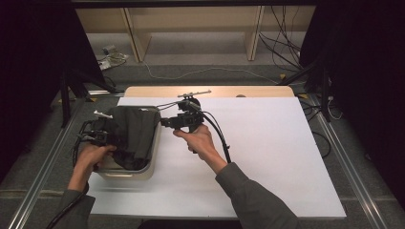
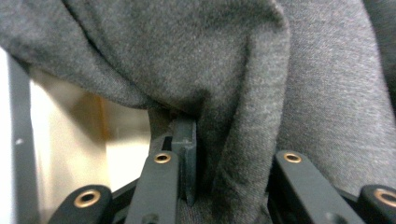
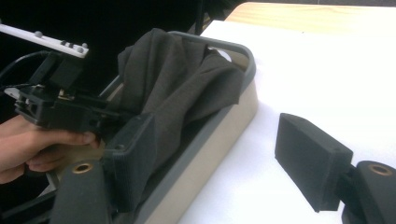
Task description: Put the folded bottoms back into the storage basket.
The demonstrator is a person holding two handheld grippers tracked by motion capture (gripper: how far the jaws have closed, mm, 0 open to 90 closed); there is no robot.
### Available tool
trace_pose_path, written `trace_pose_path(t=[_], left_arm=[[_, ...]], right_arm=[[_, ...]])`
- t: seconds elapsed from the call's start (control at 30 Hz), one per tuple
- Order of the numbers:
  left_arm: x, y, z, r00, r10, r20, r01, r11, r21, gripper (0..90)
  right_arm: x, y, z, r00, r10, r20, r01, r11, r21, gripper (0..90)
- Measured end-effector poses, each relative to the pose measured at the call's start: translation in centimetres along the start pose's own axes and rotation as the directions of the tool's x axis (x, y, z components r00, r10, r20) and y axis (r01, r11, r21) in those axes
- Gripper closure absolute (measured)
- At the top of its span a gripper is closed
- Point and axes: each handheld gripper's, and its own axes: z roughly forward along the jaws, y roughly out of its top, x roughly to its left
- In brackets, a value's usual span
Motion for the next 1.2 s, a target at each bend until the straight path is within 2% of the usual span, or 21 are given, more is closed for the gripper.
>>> trace_pose_path(t=[0.17, 0.2, 0.23, 0.27, 0.3, 0.33, 0.37, 0.4, 0.43, 0.53, 0.57, 0.6, 0.63, 0.83, 0.9, 0.93, 1.03, 1.1, 1.13, 1.17, 1.2], left_arm=[[0.2, 0.0, -0.1, 0.9998, -0.015, 0.009, 0.015, 0.9999, -0.001, 68.6], [0.3, 0.0, -0.2, 0.9998, -0.019, 0.01, 0.019, 0.9998, -0.002, 64.4], [0.4, -0.1, -0.4, 0.9997, -0.021, 0.008, 0.021, 0.9998, -0.002, 64.4], [0.5, 0.0, -1.1, 0.9995, -0.031, 0.004, 0.031, 0.9995, 0.001, 56.7], [0.5, 0.0, -1.1, 0.9995, -0.031, 0.004, 0.031, 0.9995, 0.001, 53.1], [0.8, 0.1, -1.6, 0.9979, -0.05, 0.041, 0.051, 0.9987, -0.01, 43.1], [0.9, 0.2, -2.1, 0.9963, -0.063, 0.058, 0.064, 0.9978, -0.017, 43.1], [1.1, 0.4, -3.1, 0.9969, -0.06, 0.051, 0.061, 0.9978, -0.024, 35.0], [1.1, 0.4, -3.1, 0.9969, -0.06, 0.051, 0.061, 0.9978, -0.024, 31.7], [1.2, 0.8, -4.7, 0.9971, -0.071, 0.026, 0.073, 0.9939, -0.083, 28.4], [1.3, 0.9, -4.9, 0.9967, -0.079, 0.017, 0.08, 0.9911, -0.106, 27.4], [1.6, 1.1, -5.2, 0.9957, -0.092, 0.005, 0.092, 0.985, -0.146, 25.7], [1.6, 1.1, -5.2, 0.9957, -0.092, 0.005, 0.092, 0.985, -0.146, 25.7], [2.5, 1.7, -4.9, 0.991, -0.133, 0.014, 0.133, 0.9661, -0.221, 26.7], [2.9, 2.3, -4.5, 0.9892, -0.146, 0.013, 0.145, 0.9609, -0.236, 27.6], [2.9, 2.3, -4.5, 0.9892, -0.146, 0.013, 0.145, 0.9609, -0.236, 28.2], [3.0, 3.0, -4.0, 0.9869, -0.159, 0.025, 0.16, 0.9521, -0.261, 30.7], [2.9, 3.2, -3.5, 0.9872, -0.157, 0.029, 0.159, 0.9525, -0.26, 34.1], [2.8, 3.3, -3.3, 0.9879, -0.153, 0.026, 0.155, 0.9542, -0.256, 42.1], [2.8, 3.4, -3.1, 0.9877, -0.153, 0.032, 0.156, 0.9558, -0.249, 42.1], [2.7, 3.5, -2.9, 0.9876, -0.151, 0.043, 0.157, 0.9571, -0.244, 46.5]], right_arm=[[-0.4, -0.4, -0.5, 1.0, -0.002, -0.006, 0.002, 1.0, -0.003, 29.8], [-0.6, -0.6, -0.9, 1.0, -0.007, -0.003, 0.007, 1.0, -0.004, 29.8], [-0.6, -0.6, -0.9, 1.0, -0.007, -0.003, 0.007, 1.0, -0.004, 29.8], [-0.8, -0.8, -1.2, 0.9998, -0.017, 0.003, 0.017, 0.9998, -0.005, 29.8], [-0.8, -0.8, -1.2, 0.9998, -0.017, 0.003, 0.017, 0.9998, -0.005, 29.8], [-1.1, -1.0, -1.7, 0.9998, -0.019, -0.001, 0.019, 0.9998, -0.009, 29.7], [-1.1, -1.0, -1.7, 0.9998, -0.019, -0.001, 0.019, 0.9998, -0.009, 29.7], [-1.3, -1.3, -2.3, 0.9995, -0.031, 0.004, 0.031, 0.9995, -0.009, 29.5], [-1.3, -1.3, -2.3, 0.9995, -0.031, 0.004, 0.031, 0.9995, -0.009, 29.5], [-1.6, -1.7, -3.2, 0.9984, -0.052, 0.023, 0.053, 0.9985, -0.017, 29.4], [-1.7, -1.8, -3.5, 0.9977, -0.06, 0.031, 0.06, 0.998, -0.02, 29.4], [-2.0, -1.9, -4.0, 0.9973, -0.062, 0.039, 0.063, 0.9977, -0.025, 29.4], [-2.0, -1.9, -4.0, 0.9973, -0.062, 0.039, 0.063, 0.9977, -0.025, 29.4], [-3.0, -2.6, -5.2, 0.9975, -0.058, 0.042, 0.059, 0.9977, -0.034, 29.4], [-3.5, -3.0, -5.7, 0.9976, -0.054, 0.044, 0.055, 0.998, -0.03, 29.2], [-3.5, -3.0, -5.7, 0.9976, -0.054, 0.044, 0.055, 0.998, -0.03, 29.2], [-3.9, -3.3, -6.1, 0.9969, -0.057, 0.055, 0.059, 0.9977, -0.034, 29.2], [-4.2, -3.5, -6.5, 0.9965, -0.056, 0.062, 0.059, 0.9977, -0.034, 29.1], [-4.5, -3.8, -6.9, 0.9955, -0.06, 0.073, 0.063, 0.9974, -0.034, 29.0], [-4.5, -3.8, -6.9, 0.9955, -0.06, 0.073, 0.063, 0.9974, -0.034, 29.0], [-4.7, -3.9, -7.1, 0.995, -0.062, 0.078, 0.065, 0.9972, -0.037, 28.9]])
